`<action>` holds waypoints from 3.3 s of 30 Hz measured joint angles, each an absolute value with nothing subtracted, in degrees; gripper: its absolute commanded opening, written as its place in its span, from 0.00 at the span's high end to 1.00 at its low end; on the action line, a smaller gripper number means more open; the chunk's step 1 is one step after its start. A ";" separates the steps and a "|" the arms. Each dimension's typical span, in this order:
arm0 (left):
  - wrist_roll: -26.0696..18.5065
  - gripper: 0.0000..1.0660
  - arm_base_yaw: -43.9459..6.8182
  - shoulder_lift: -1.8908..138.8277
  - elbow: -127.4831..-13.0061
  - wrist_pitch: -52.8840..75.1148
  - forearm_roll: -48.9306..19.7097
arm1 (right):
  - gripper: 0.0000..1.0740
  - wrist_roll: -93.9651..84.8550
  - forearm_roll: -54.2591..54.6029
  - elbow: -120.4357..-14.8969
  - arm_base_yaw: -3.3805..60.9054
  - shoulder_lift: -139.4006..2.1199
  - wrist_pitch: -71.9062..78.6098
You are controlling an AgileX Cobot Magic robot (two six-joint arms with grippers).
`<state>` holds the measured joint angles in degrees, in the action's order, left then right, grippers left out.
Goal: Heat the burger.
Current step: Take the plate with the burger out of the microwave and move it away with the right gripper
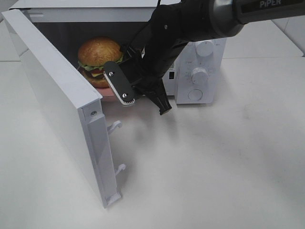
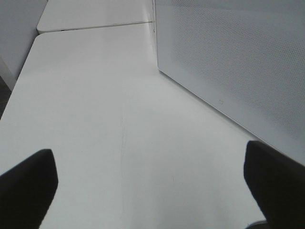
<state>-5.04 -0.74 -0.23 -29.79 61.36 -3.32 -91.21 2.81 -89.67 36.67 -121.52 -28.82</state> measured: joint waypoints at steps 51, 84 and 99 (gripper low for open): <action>-5.04 0.06 -0.74 -0.23 -29.79 61.36 -3.32 | 1.00 -93.16 7.73 -48.76 37.18 -83.71 -25.27; -5.04 0.06 -0.74 -0.23 -29.79 61.36 -3.32 | 1.00 -73.80 -1.66 -27.10 37.18 -48.93 -34.43; -5.04 0.06 -0.74 -0.23 -29.79 61.36 -3.32 | 1.00 -64.23 -7.51 -26.53 37.18 -38.39 -43.54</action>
